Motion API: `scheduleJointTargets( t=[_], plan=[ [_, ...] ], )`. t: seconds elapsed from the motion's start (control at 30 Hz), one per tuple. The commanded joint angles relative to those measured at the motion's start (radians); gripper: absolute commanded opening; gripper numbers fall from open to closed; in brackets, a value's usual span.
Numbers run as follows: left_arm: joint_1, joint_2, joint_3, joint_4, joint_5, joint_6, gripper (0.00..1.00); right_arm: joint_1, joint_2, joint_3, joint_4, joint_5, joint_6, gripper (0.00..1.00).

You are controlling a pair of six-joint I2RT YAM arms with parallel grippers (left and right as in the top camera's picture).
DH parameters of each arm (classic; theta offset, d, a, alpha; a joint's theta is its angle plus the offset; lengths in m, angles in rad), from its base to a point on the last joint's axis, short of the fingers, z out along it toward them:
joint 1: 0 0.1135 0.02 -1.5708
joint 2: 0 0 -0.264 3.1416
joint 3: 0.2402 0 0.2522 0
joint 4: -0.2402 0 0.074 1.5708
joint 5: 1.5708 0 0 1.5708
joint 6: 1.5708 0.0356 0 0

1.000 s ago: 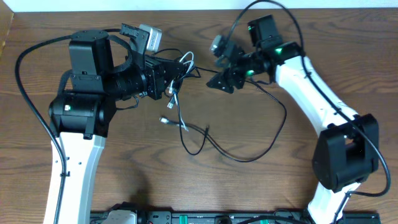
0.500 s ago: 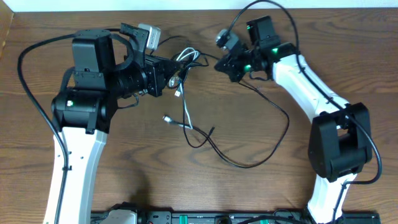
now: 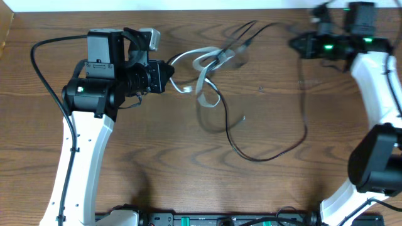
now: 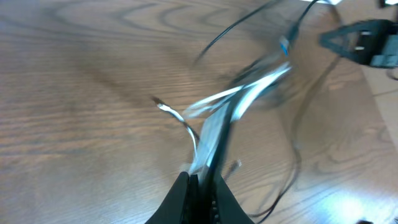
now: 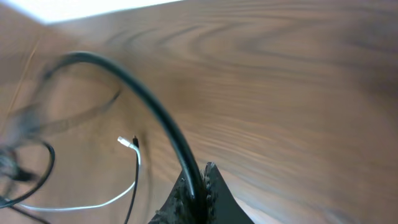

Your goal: Untangle cables

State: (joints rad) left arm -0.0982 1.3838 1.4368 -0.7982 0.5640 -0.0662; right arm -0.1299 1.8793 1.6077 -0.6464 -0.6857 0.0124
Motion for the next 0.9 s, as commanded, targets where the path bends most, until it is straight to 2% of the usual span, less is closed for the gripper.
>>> scheduleJointTargets(
  t=[0.0,0.3,0.4,0.5,0.57,0.7,0.8,0.83,0.87],
  plan=[
    [0.008,-0.007,0.018,-0.010,-0.066,-0.011,0.08,-0.089,-0.003,0.000,-0.021,0.058,0.145,0.01],
    [0.008,-0.005,0.018,-0.016,-0.076,-0.014,0.07,-0.094,-0.003,0.000,-0.072,0.083,0.123,0.01],
    [0.008,-0.005,0.018,-0.016,-0.094,-0.014,0.08,-0.060,-0.003,0.000,-0.103,0.090,0.054,0.01],
    [0.008,-0.005,0.018,-0.015,-0.130,-0.014,0.07,-0.018,-0.003,0.000,-0.151,0.240,0.061,0.01],
    [0.008,-0.005,0.018,-0.016,-0.132,-0.014,0.08,0.001,-0.001,0.000,-0.171,0.401,0.139,0.01],
    [0.008,-0.005,0.018,-0.016,-0.134,-0.014,0.07,-0.007,-0.001,0.000,-0.179,0.577,0.246,0.01],
    [0.008,-0.005,0.018,-0.017,-0.140,-0.014,0.07,-0.028,-0.001,0.000,-0.182,0.646,0.280,0.09],
    [0.008,-0.005,0.018,-0.019,-0.140,-0.014,0.08,-0.039,-0.001,0.000,-0.182,0.646,0.279,0.24],
    [0.008,-0.005,0.018,-0.021,-0.140,-0.014,0.08,-0.045,-0.001,0.000,-0.183,0.645,0.278,0.48]
  ],
)
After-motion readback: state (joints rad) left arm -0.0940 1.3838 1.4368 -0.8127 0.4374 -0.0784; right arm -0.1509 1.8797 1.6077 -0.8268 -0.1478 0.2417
